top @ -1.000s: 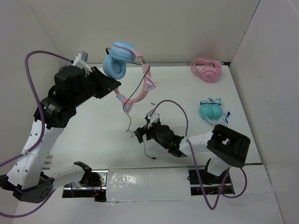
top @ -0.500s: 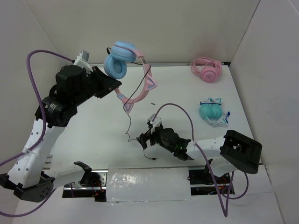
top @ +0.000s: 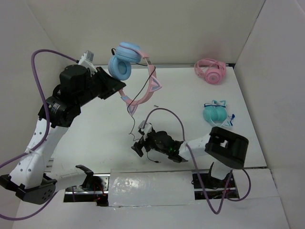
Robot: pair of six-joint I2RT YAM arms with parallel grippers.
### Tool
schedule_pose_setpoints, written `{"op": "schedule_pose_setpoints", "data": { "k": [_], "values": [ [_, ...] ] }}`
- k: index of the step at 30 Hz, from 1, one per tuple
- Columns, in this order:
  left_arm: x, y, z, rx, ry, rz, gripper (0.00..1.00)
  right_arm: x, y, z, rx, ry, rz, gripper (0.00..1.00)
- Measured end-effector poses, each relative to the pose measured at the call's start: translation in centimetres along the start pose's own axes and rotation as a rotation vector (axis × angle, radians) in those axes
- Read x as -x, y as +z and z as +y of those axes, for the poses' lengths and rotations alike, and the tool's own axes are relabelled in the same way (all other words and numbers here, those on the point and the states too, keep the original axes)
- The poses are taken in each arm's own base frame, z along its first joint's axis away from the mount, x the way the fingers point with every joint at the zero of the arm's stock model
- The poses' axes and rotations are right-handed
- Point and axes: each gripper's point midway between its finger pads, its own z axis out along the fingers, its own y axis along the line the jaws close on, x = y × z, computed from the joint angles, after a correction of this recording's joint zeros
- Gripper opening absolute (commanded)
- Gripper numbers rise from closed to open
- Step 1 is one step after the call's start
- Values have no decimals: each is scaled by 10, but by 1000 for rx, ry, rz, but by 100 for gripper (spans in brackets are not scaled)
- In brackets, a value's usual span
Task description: Wrap the headphones
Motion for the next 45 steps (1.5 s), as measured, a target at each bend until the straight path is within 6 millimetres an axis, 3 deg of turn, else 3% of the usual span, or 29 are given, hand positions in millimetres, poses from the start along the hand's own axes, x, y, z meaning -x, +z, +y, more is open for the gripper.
{"op": "schedule_pose_setpoints", "data": {
  "k": [2, 5, 6, 8, 9, 11, 16, 20, 25, 29, 33, 39, 42, 45],
  "values": [
    [-1, 0, -1, -7, 1, 5, 0, -5, 14, 0, 0, -11, 9, 98],
    [-2, -1, -2, -15, 17, 15, 0, -5, 34, -3, -18, -16, -7, 81],
    [-3, -1, -3, -19, 19, 19, 0, -4, 39, -5, -23, -13, -18, 61],
    [-4, -1, -3, -23, 23, 23, 0, -3, 44, -11, -34, -3, -39, 42],
    [-4, -2, -3, -25, 24, 24, 0, -1, 45, -16, -45, 13, -55, 24],
    [-4, -3, -4, -27, 25, 22, 0, 2, 42, -31, -70, 44, -82, 0],
    [-2, -10, -7, -45, 33, 13, 0, -3, 24, -75, -145, 151, -92, 0],
    [-7, -15, -6, -67, 60, 18, 0, 13, 9, -120, -240, 231, -129, 0],
    [-31, -9, 13, -65, 74, 76, 0, 42, -11, -188, -381, 286, -154, 0],
    [-61, 1, 30, -66, 91, 177, 0, 54, -15, -220, -400, 330, -94, 0],
    [-83, 8, 49, -47, 103, 248, 0, 64, -22, -232, -434, 355, -41, 0],
    [-98, 17, 94, 95, 119, 255, 0, 109, -64, -249, -514, 371, -21, 0],
    [-107, 25, 120, 160, 151, 256, 0, 140, -90, -243, -536, 352, -22, 0],
    [-118, 33, 139, 175, 192, 266, 0, 163, -104, -234, -522, 333, -13, 0]
  ]
}}
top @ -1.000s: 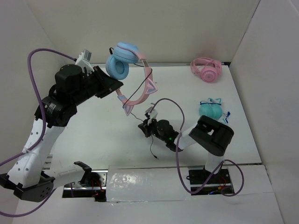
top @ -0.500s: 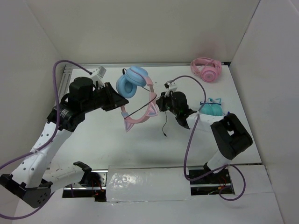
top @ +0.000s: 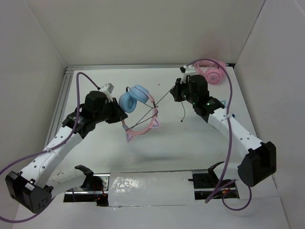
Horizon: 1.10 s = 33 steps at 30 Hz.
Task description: Wrap the headphones
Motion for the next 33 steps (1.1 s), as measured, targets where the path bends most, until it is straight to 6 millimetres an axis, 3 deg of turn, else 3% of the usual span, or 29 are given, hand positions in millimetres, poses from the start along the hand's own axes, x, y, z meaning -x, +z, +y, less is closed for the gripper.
{"op": "schedule_pose_setpoints", "data": {
  "k": [3, 8, 14, 22, 27, 33],
  "values": [
    [-3, 10, 10, 32, 21, -1, 0, 5, -11, 10, 32, -13, 46, 0],
    [-3, 33, 40, 204, -6, 25, 0, -4, -19, 22, 73, -11, 139, 0],
    [-15, 62, 74, 411, -80, 105, 0, -22, -34, 58, 224, 11, 247, 0],
    [0, 67, 71, 450, -129, 69, 0, -36, -59, 128, 526, 48, 344, 0],
    [14, 79, 63, 471, -181, 61, 0, -41, -62, 179, 723, 81, 434, 8],
    [20, 85, 54, 463, -232, 67, 0, -68, -52, 207, 744, 99, 525, 14]
  ]
}}
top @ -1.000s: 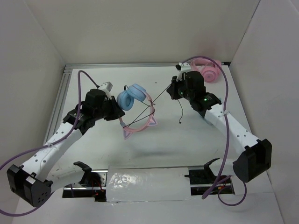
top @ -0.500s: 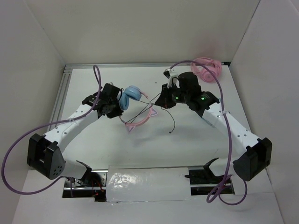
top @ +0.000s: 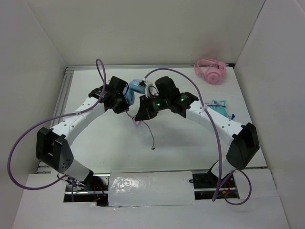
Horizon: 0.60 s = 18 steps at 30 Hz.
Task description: Wrap the headphones
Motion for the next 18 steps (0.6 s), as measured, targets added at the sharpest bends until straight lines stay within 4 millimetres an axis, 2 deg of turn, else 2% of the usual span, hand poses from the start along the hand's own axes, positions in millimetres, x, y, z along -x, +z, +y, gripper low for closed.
{"op": "schedule_pose_setpoints", "data": {
  "k": [5, 7, 8, 12, 14, 18],
  "values": [
    [-2, -4, -11, -58, -27, 17, 0, -3, 19, 5, -72, -32, -23, 25],
    [-2, -10, -16, -91, -42, 15, 0, 3, 25, 1, -137, -52, -67, 27],
    [-1, -14, -19, -107, -55, 13, 0, 0, 32, 8, -155, -72, -76, 27],
    [4, -31, -26, -160, -90, -5, 0, 0, 37, 0, -312, -114, -158, 22],
    [7, -39, -29, -183, -102, -18, 0, 2, 37, -4, -372, -127, -192, 22],
    [9, -46, -31, -207, -125, -31, 0, 8, 40, 2, -408, -161, -248, 26]
  ]
}}
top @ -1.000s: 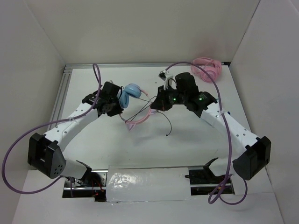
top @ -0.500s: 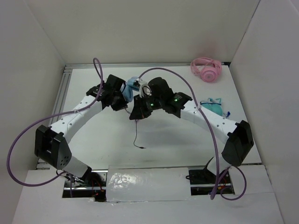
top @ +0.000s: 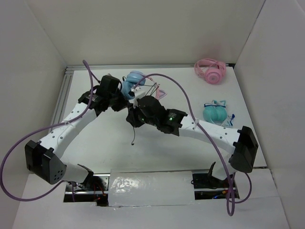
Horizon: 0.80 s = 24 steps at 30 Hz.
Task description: Wrap the headphones
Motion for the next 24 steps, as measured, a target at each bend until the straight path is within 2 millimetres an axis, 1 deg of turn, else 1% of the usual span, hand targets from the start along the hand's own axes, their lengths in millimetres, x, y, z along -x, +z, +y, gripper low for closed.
{"op": "schedule_pose_setpoints", "data": {
  "k": [2, 4, 5, 7, 10, 13, 16, 20, 22, 24],
  "values": [
    [0, -1, -1, -3, -10, -2, 0, 0, 2, 4, -6, -20, -27, 32],
    [0, -2, -1, -2, -22, -2, 0, -3, 5, 9, -12, -48, -50, 32],
    [0, -2, -1, 0, -23, -1, 0, -6, 6, 11, -17, -65, -64, 31],
    [0, -2, -1, -1, -29, 2, 0, -14, 10, 14, -34, -98, -90, 26],
    [0, -6, -3, -16, -35, 3, 0, -27, 15, 6, -93, -132, -111, 22],
    [4, -15, -8, -41, -53, -13, 0, -26, 22, 1, -135, -137, -152, 19],
    [8, -23, -13, -68, -59, -32, 0, -22, 24, 0, -167, -127, -210, 19],
    [9, -31, -15, -87, -54, -42, 0, -21, 23, 1, -189, -106, -279, 24],
    [11, -34, -19, -107, -55, -48, 0, -29, 24, -2, -200, -93, -309, 25],
    [15, -38, -25, -136, -57, -63, 0, -45, 25, -8, -201, -84, -334, 26]
  ]
}}
